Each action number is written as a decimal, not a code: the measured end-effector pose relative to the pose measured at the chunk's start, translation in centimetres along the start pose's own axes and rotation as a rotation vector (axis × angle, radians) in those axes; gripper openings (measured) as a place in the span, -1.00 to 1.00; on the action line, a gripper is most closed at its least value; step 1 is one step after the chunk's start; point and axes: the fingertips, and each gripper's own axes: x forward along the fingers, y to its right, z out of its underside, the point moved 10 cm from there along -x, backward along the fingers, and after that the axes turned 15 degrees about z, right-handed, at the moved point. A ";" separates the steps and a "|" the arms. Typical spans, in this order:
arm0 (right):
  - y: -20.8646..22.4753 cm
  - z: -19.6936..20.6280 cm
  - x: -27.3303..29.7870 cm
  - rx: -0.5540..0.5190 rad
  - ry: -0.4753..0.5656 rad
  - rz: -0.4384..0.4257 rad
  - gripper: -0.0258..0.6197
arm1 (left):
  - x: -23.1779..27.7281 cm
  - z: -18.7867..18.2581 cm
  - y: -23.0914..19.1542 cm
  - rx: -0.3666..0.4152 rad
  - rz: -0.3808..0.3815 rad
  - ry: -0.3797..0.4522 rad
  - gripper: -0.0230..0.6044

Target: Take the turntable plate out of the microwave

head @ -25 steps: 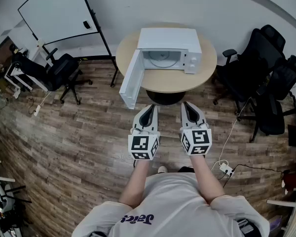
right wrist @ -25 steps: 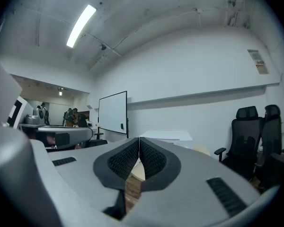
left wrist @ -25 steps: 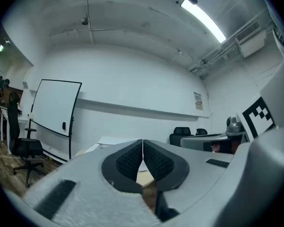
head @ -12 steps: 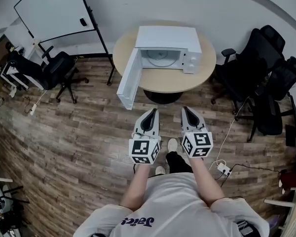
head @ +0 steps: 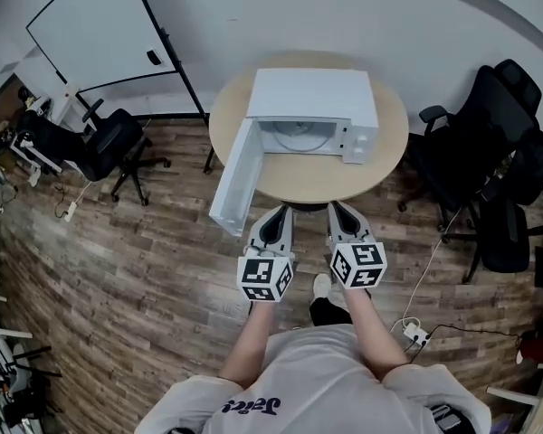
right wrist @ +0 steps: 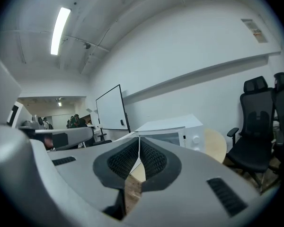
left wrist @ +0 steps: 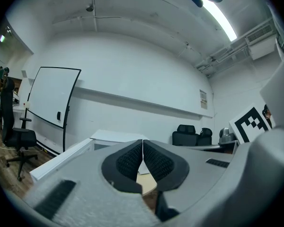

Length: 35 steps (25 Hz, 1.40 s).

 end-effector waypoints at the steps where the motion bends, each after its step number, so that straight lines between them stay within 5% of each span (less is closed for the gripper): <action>1: 0.5 -0.4 1.4 0.008 0.003 -0.004 -0.85 | 1.3 -0.1 -0.7 0.007 0.002 -0.003 -0.87; 19: 6.7 -6.2 16.5 -0.007 0.056 -0.073 -0.85 | 16.2 -1.0 -7.7 0.001 -0.043 -0.014 -0.87; 29: 7.7 -3.9 19.7 0.005 -0.020 -0.107 -0.85 | 17.2 1.8 -9.2 -0.082 -0.129 -0.079 -0.86; 35: 7.3 -1.5 21.5 -0.018 -0.069 -0.096 -0.85 | 17.9 4.7 -12.5 -0.146 -0.103 -0.116 -0.86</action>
